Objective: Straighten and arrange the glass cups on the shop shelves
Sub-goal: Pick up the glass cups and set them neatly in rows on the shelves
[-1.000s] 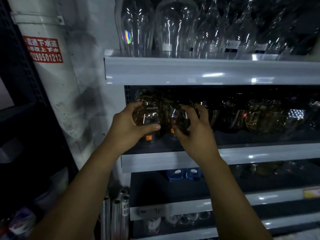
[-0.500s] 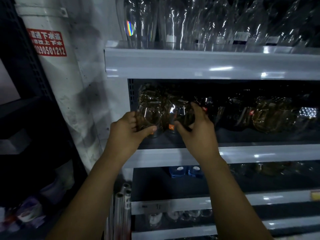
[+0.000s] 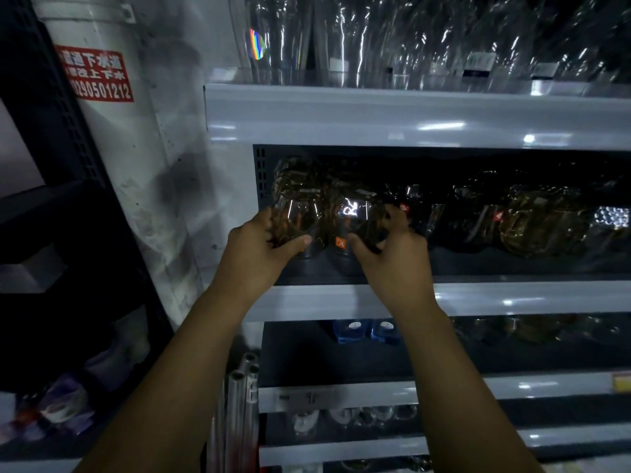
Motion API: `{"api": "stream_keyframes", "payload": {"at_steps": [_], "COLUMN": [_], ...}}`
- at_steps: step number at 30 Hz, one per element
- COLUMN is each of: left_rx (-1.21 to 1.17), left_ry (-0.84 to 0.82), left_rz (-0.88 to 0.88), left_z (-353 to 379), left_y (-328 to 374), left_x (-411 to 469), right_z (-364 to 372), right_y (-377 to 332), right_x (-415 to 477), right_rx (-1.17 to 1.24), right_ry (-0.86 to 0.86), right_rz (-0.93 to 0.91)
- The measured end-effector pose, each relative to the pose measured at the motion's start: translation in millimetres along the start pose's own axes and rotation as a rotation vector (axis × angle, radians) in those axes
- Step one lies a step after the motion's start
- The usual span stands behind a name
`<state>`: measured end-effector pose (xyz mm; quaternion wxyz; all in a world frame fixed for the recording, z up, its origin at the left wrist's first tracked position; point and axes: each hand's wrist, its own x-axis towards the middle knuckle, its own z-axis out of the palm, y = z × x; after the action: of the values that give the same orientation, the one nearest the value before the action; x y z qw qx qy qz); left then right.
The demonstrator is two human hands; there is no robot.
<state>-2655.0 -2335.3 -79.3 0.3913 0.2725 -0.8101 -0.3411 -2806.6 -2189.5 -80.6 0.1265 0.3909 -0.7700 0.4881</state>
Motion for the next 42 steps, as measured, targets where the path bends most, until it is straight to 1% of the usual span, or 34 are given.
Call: {"api": "stream_keyframes", "payload": {"at_steps": [4,7,10,12,13,14,17,20,22,24,26,29,31,33,36,39,40,42], "left_rx": [0.027,0.053,0.075,0.124,0.148,0.168,0.152,0.110,0.082,0.072,0.082,0.058,0.018,-0.014,-0.047,-0.128,-0.157,-0.195], "left_ry": [0.010,0.046,0.193,0.305,0.328,0.321,0.184,0.073,0.032,0.004,-0.021,-0.040,-0.026,-0.001,0.033,0.087,0.122,0.178], "left_rz": [0.006,0.021,0.021,0.102,0.158,0.209,0.308,0.329,0.320,0.305,0.278,0.238,0.204,0.177,0.136,0.118,0.127,0.129], "left_z": [-0.6,-3.4,-7.9,-8.0,-6.3,-2.6,15.8,38.6,53.0,66.2,76.8,90.0,97.8,105.3,115.6,119.2,118.8,117.7], "left_y": [0.9,5.5,9.5,13.7,18.8,24.7,46.3,63.8,72.1,78.1,83.5,92.2,97.8,102.7,106.3,112.9,115.3,120.7], "left_x": [-0.7,-3.7,-12.0,-18.8,-22.4,-25.4,-31.3,-33.2,-33.3,-32.5,-32.2,-34.5,-38.9,-44.1,-50.4,-56.7,-58.3,-64.5], "right_z": [-1.4,-6.7,-15.0,-22.5,-27.1,-32.1,-49.8,-67.3,-77.0,-83.7,-86.4,-85.3,-84.3,-86.2,-93.4,-105.6,-110.6,-125.5], "right_y": [-1.6,-3.1,-1.0,3.3,5.1,7.3,14.5,24.0,29.7,33.3,36.6,38.8,40.3,43.4,50.5,55.0,56.2,54.2], "right_x": [0.2,1.8,-0.8,-5.4,-8.1,-10.5,-15.5,-12.7,-5.6,6.1,20.1,38.0,44.1,47.2,43.3,29.0,24.2,14.3], "right_rx": [0.004,0.037,0.015,-0.002,-0.004,-0.005,-0.018,-0.034,-0.046,-0.068,-0.111,-0.265,-0.320,-0.266,-0.120,0.029,0.096,0.330], "right_ry": [-0.008,-0.019,0.019,0.044,0.056,0.071,0.131,0.187,0.190,0.130,0.026,-0.130,-0.204,-0.221,-0.216,-0.162,-0.134,-0.122], "right_rz": [0.003,-0.032,-0.118,-0.144,-0.151,-0.155,-0.157,-0.163,-0.188,-0.223,-0.238,-0.192,-0.206,-0.234,-0.272,-0.278,-0.254,-0.105]}}
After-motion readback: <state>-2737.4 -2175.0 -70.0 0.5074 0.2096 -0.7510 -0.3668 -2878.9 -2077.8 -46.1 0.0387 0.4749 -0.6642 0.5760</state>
